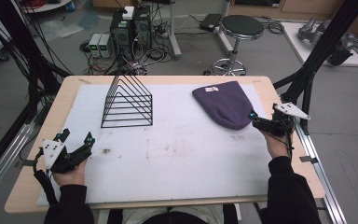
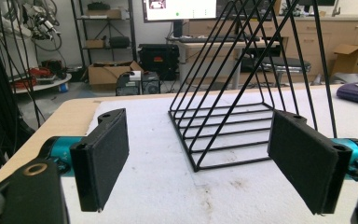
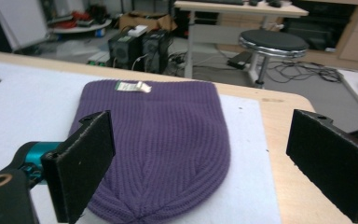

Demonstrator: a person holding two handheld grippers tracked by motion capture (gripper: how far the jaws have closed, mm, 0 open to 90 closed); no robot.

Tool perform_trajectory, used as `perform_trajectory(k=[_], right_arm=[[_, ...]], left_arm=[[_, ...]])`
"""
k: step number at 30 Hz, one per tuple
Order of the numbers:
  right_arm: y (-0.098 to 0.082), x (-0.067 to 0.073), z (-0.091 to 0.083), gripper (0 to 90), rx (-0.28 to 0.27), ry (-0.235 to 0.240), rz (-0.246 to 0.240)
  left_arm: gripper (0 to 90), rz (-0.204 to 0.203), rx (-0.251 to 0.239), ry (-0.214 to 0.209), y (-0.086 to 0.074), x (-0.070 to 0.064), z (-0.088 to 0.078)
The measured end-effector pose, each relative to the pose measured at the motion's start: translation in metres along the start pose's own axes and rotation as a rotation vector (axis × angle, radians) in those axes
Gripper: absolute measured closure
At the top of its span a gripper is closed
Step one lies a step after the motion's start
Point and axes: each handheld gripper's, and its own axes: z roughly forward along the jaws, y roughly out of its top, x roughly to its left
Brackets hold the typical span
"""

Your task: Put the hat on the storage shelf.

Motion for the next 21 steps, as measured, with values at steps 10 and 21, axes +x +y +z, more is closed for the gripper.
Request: perform_trajectory(k=[10,21], right_arm=[[0.008,-0.002,0.014,6.9,0.052,0.051,-0.037],[0.02,-0.01,0.028,7.0,0.127,0.117,-0.133]], left_arm=[[20.9,0.001,0.003,-0.005,0.0,0.0,0.001],[20.8,0.003,0.004,-0.012,-0.001,-0.001,0.002]])
